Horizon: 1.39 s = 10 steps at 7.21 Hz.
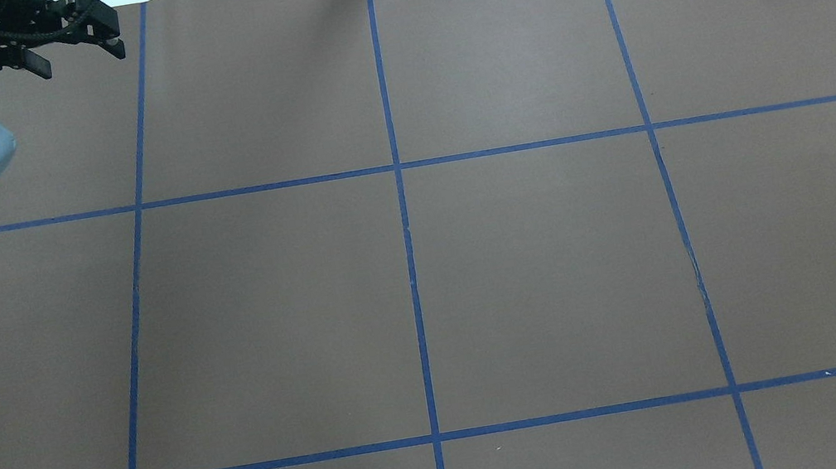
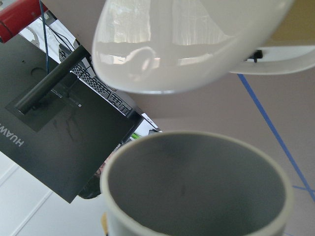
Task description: Left arm hands cup to right arm to dump lemon
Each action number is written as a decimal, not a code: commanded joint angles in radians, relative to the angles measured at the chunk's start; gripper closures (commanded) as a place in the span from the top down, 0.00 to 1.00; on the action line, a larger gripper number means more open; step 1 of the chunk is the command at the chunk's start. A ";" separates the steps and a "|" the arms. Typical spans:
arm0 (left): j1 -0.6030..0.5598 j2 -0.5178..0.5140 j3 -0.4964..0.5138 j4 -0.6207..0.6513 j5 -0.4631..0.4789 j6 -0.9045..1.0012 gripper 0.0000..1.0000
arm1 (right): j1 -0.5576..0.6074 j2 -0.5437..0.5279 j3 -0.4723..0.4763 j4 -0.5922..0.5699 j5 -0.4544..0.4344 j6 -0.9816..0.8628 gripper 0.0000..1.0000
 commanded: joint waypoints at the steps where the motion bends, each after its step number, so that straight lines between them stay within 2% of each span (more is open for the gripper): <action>1: 0.000 -0.003 -0.001 0.000 0.000 0.000 1.00 | -0.001 -0.008 0.014 0.003 0.011 -0.211 0.11; 3: 0.000 -0.004 -0.001 0.002 0.000 0.000 1.00 | -0.001 -0.011 0.018 0.022 0.011 -0.446 0.08; 7: -0.001 -0.001 -0.003 0.002 0.000 -0.001 1.00 | -0.001 -0.014 0.022 0.086 0.017 -0.793 0.08; 10: 0.000 0.003 -0.003 0.002 0.000 0.000 1.00 | -0.003 0.002 0.131 0.068 0.084 -1.014 0.08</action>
